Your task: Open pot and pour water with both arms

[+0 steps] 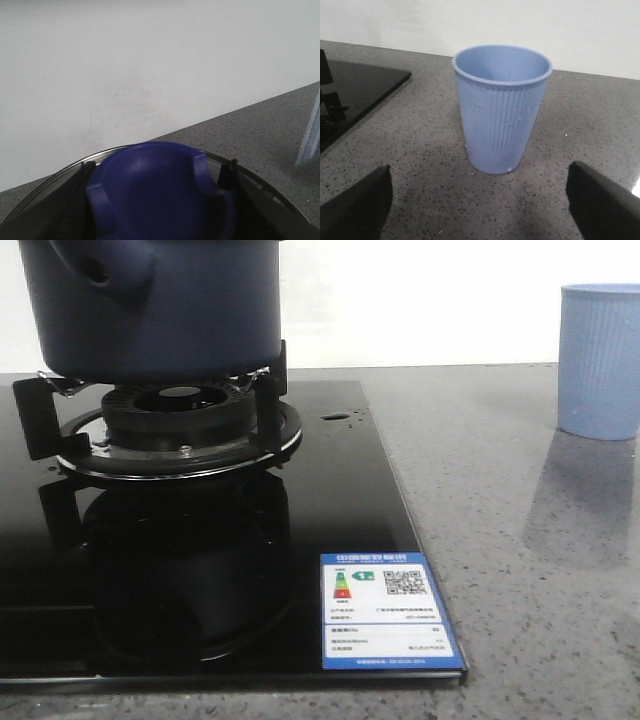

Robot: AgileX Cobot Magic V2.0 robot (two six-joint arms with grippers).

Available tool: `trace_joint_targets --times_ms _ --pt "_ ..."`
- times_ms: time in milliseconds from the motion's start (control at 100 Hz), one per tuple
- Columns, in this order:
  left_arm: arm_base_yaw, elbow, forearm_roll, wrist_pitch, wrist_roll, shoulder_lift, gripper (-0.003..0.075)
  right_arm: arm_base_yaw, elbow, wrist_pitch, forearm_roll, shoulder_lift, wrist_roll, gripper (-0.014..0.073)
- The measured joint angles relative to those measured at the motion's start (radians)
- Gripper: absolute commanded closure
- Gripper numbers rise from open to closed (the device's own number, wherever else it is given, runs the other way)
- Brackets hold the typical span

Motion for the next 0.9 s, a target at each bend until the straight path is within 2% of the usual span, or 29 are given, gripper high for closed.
trace_joint_targets --times_ms 60,140,420,530,590,630,700,850,900 --pt "0.000 0.000 0.000 0.000 0.000 0.000 0.0213 0.000 0.000 0.000 0.000 0.000 0.000 -0.0043" --pt "0.000 0.000 0.000 -0.004 0.000 0.000 0.0161 0.000 0.000 0.000 0.000 0.000 0.000 -0.0043" --pt "0.000 0.000 0.000 -0.002 0.000 -0.061 0.0161 0.000 0.000 0.000 0.000 0.000 0.000 -0.0040" --pt "0.002 0.000 0.002 0.017 0.000 -0.149 0.0163 0.000 0.000 -0.036 0.000 0.000 0.000 -0.0010" --pt "0.010 0.000 0.002 0.034 0.000 -0.201 0.0178 0.000 0.000 -0.080 0.000 0.000 0.000 0.0036" --pt "0.023 0.000 0.002 0.053 0.004 -0.239 0.0207 0.000 0.000 -0.119 -0.002 0.000 0.002 0.0080" --pt "0.053 0.000 0.002 0.078 0.011 -0.297 0.0293 0.000 0.000 -0.190 0.005 0.000 0.002 0.0214" --pt "0.161 0.002 0.002 0.149 0.019 -0.400 0.0577 0.000 -0.022 -0.319 0.014 0.000 0.002 0.0659" --pt "0.201 0.007 0.002 0.175 0.019 -0.426 0.0694 0.000 -0.036 -0.351 0.015 0.000 0.002 0.0651"
